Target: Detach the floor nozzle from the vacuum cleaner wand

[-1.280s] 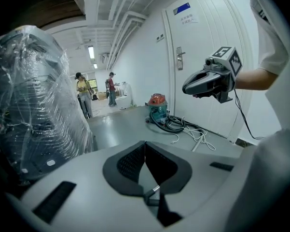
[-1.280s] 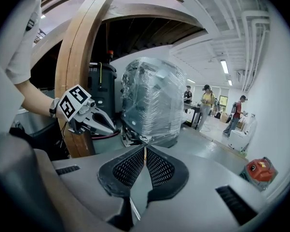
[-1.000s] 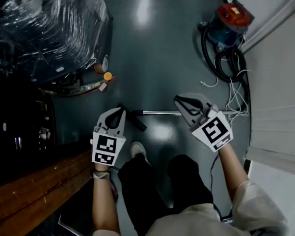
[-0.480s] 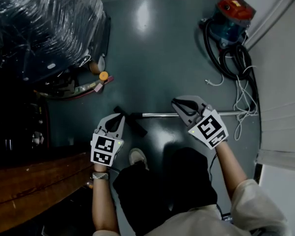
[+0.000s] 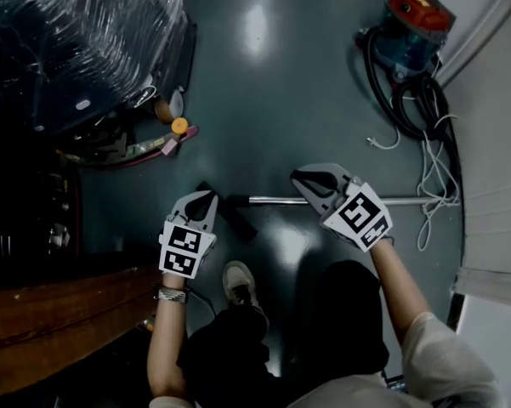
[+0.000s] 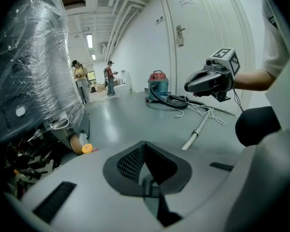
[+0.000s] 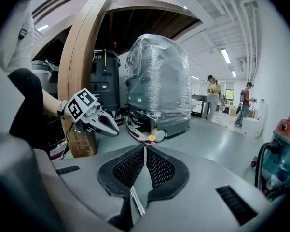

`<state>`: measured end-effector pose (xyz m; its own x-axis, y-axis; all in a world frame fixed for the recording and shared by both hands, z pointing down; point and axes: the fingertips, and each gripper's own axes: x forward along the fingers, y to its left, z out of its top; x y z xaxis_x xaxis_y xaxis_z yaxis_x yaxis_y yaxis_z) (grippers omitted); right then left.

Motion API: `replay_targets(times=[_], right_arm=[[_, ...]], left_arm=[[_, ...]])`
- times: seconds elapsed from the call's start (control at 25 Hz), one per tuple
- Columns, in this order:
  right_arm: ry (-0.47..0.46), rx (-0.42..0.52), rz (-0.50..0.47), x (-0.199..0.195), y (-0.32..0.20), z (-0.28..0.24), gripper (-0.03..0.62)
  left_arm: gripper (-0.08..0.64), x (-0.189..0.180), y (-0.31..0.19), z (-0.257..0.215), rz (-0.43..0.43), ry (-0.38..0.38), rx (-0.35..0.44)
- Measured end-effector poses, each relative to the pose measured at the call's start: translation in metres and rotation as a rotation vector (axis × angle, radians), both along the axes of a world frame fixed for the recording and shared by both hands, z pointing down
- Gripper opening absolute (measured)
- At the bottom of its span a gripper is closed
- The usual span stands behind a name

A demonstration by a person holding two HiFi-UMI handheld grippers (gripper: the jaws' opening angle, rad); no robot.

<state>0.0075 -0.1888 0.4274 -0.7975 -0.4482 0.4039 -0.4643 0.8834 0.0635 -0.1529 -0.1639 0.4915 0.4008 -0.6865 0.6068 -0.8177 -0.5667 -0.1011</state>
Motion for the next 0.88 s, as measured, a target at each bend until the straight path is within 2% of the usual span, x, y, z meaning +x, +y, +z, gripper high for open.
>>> replay_targets(times=[0.12,0.24,0.44,0.64,0.88], right_arm=[[0.005,-0.007,-0.011,-0.013,-0.013,0.03,0.032],[0.032,-0.013,-0.013,-0.025,-0.025,0.063,0.032],[0.09,-0.05,-0.046,-0.039,-0.033,0.115,0.032],[0.184,-0.054,-0.128,-0.047,-0.029,0.161,0.032],[0.227,-0.091,-0.149,-0.045,-0.022,0.209,0.032]], left_arm=[[0.0,0.002,-0.012,0.026,0.018,-0.001,-0.01],[0.0,0.01,-0.02,0.05,0.091,0.025,-0.013],[0.0,0.016,-0.028,0.091,0.188,0.004,-0.021],[0.0,0.011,-0.031,0.129,0.222,-0.004,-0.052],[0.0,-0.001,-0.029,0.161,0.209,-0.019,-0.081]])
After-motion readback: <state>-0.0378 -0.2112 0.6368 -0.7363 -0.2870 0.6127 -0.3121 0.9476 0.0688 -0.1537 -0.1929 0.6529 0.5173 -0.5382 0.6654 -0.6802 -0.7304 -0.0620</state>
